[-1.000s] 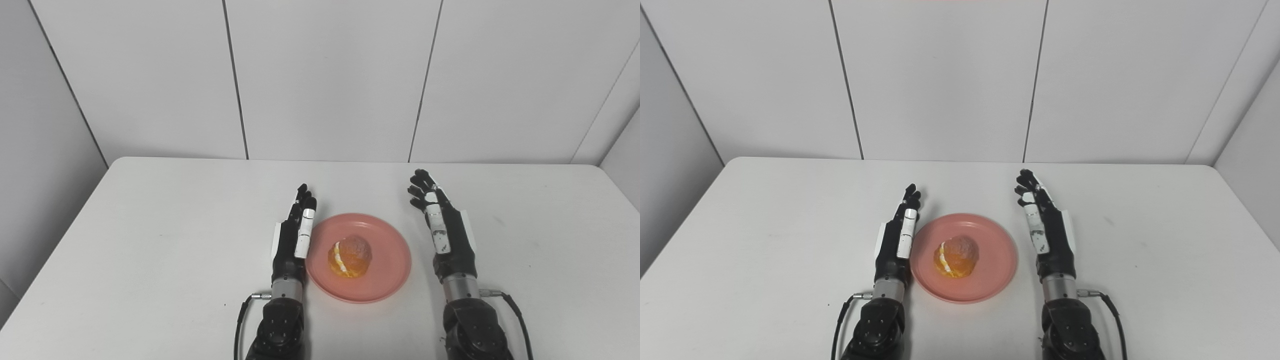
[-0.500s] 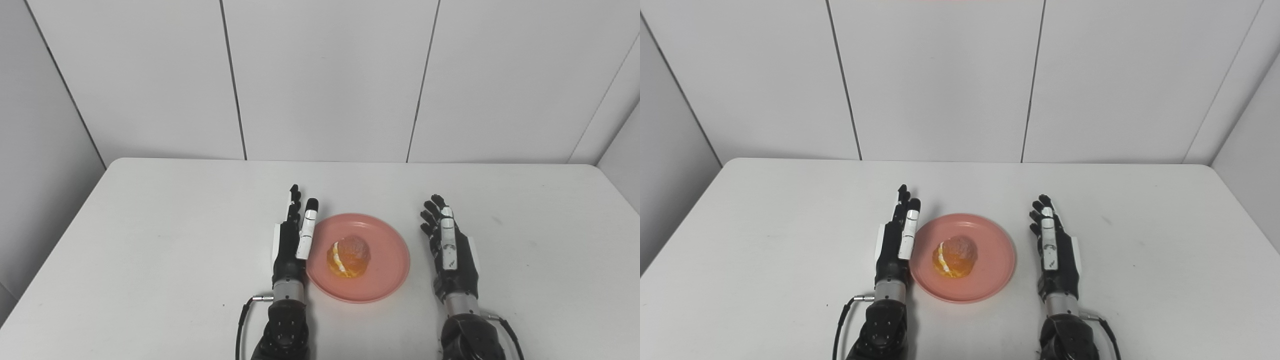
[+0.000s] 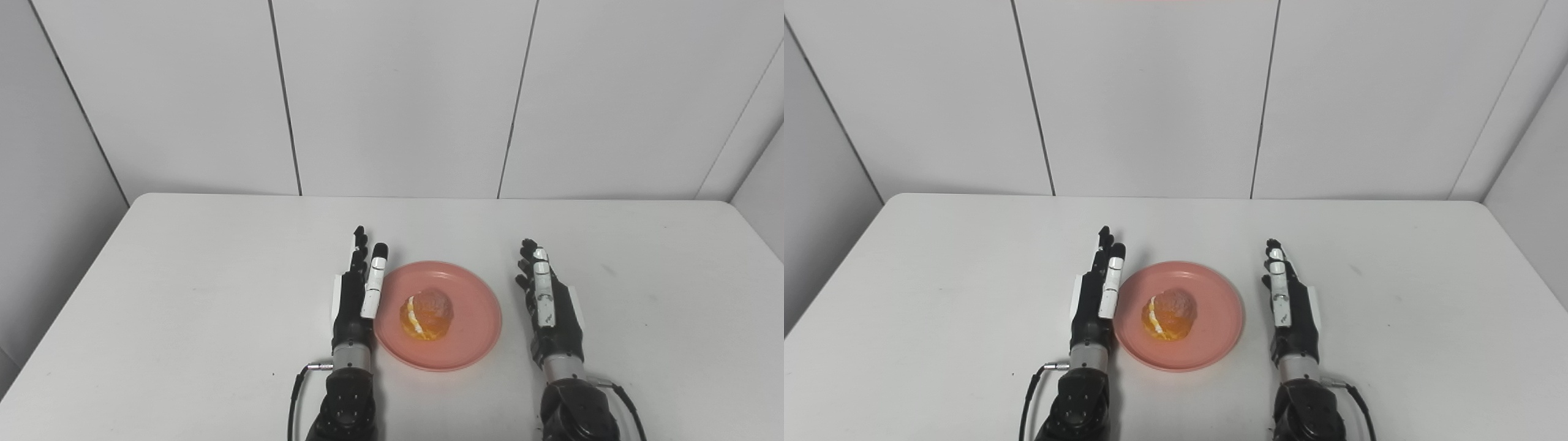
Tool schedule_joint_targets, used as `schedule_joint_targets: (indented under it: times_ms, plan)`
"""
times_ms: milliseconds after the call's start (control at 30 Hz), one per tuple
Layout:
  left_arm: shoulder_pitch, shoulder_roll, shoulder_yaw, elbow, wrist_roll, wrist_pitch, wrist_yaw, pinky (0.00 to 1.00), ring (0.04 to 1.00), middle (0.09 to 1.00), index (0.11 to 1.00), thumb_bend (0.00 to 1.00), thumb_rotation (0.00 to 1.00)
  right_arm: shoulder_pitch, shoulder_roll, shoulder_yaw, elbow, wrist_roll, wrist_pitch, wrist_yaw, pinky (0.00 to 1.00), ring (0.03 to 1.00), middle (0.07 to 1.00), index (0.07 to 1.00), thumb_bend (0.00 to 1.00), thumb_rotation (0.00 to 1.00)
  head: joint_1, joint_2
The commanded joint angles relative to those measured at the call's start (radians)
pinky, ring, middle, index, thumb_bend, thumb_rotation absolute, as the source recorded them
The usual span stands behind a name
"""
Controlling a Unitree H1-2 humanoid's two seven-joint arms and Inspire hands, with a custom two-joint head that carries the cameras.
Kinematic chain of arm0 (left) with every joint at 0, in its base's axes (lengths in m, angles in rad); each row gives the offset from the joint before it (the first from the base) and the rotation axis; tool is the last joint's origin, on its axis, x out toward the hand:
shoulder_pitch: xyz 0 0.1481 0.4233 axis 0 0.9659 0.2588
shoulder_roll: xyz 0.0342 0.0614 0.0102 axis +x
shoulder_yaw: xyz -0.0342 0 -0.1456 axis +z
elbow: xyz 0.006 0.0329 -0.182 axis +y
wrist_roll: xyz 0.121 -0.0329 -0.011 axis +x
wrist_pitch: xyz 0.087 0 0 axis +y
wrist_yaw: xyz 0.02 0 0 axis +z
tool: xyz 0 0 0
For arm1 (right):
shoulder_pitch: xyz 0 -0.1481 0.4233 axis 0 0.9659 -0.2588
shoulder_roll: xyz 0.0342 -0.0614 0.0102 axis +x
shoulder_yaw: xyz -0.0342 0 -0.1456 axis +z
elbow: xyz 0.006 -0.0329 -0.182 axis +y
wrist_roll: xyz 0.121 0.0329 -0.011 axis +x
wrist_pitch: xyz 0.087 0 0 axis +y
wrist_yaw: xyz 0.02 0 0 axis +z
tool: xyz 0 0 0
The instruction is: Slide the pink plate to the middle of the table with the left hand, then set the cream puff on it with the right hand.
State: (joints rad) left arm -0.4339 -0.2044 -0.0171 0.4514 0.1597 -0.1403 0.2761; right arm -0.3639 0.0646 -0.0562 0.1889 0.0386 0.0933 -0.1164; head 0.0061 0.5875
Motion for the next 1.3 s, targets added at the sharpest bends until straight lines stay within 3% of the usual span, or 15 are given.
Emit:
schedule_joint_targets:
  times_ms: [0,467,1267]
  plan:
    - [0.041,0.013,0.018,0.019,-0.009,0.036,0.009,1.0,1.0,1.0,0.999,0.67,1.0,-0.004,0.002,0.007,-0.014,-0.01,0.039,-0.001,1.0,0.948,0.935,0.882,0.74,1.0,0.0,0.002]
    - [0.049,0.011,0.016,0.017,-0.016,0.033,0.002,1.0,1.0,1.0,1.0,0.66,1.0,0.009,-0.003,0.012,-0.034,-0.028,0.09,-0.002,1.0,0.944,0.935,0.901,0.74,1.0,-0.001,0.008]
    - [0.06,0.01,0.02,-0.012,-0.022,0.079,-0.016,1.0,1.0,1.0,0.999,0.65,1.0,0.023,-0.002,0.01,-0.018,-0.024,0.071,0.002,0.96,0.93,0.932,0.892,0.69,1.0,-0.009,0.013]
